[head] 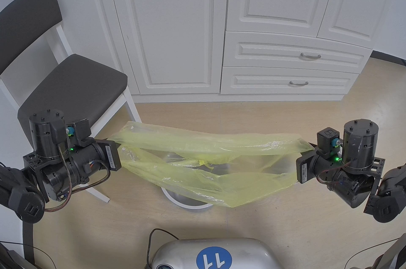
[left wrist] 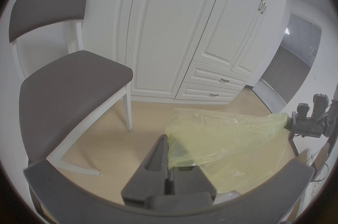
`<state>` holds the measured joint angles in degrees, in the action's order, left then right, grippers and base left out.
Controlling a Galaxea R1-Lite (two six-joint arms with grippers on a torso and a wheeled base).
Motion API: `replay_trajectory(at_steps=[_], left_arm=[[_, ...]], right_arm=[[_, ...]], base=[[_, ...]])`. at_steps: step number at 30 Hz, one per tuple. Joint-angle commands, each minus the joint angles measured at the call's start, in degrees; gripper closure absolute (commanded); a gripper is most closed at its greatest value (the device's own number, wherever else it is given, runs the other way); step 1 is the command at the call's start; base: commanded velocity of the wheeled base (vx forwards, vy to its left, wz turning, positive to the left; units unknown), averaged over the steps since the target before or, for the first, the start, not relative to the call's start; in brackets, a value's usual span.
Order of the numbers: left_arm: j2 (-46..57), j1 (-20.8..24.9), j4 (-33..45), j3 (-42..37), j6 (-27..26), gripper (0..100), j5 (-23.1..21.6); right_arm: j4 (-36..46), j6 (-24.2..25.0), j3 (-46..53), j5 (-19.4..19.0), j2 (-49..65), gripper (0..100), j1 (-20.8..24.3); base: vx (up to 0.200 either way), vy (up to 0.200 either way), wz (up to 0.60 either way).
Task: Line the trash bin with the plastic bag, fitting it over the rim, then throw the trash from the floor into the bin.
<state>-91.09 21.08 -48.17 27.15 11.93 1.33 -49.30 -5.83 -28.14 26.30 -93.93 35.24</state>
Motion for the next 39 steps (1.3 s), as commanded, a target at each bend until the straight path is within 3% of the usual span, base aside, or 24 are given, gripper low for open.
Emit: replay_trajectory(at_steps=[1, 11, 18, 24, 27, 31, 34, 39], left_arm=[[0.21, -0.16, 0.00, 0.01, 0.02, 100, -0.10], [3.72, 0.72, -6.06, -2.89, -0.42, 100, -3.26], [-1.11, 6.70, -6.50, 4.58, -1.83, 100, -6.25], [-3.39, 10.56, -6.94, 5.55, -1.83, 100, -6.43], [-3.31, 13.99, -9.49, 3.70, -1.12, 100, -6.51], [-4.54, 18.56, -12.92, 2.73, 0.99, 100, -6.43], [-6.91, 20.41, -14.94, 3.44, 2.66, 100, -6.07], [-12.53, 20.23, -20.65, 5.11, 4.76, 100, -5.28]], right_arm=[[-0.10, -0.33, 0.36, -0.02, -0.73, 100, -0.17], [-10.82, -1.56, 3.00, -1.42, -0.64, 100, 0.70], [-12.40, -3.05, -1.22, -9.33, -3.54, 100, -1.05], [-12.58, -4.28, -5.53, -10.39, -6.79, 100, 0.00], [-14.16, -2.87, -6.05, -10.39, -8.38, 100, 4.40], [-20.31, 3.89, -4.91, -9.95, -9.52, 100, 10.90], [-21.80, 7.15, -3.15, -10.39, -9.96, 100, 13.36], [-22.16, 8.02, -3.24, -10.47, -12.24, 100, 14.94]], base=[[0.000, 0.000, 0.00], [0.000, 0.000, 0.00], [0.000, 0.000, 0.00], [0.000, 0.000, 0.00], [0.000, 0.000, 0.00], [0.000, 0.000, 0.00], [0.000, 0.000, 0.00], [0.000, 0.000, 0.00]])
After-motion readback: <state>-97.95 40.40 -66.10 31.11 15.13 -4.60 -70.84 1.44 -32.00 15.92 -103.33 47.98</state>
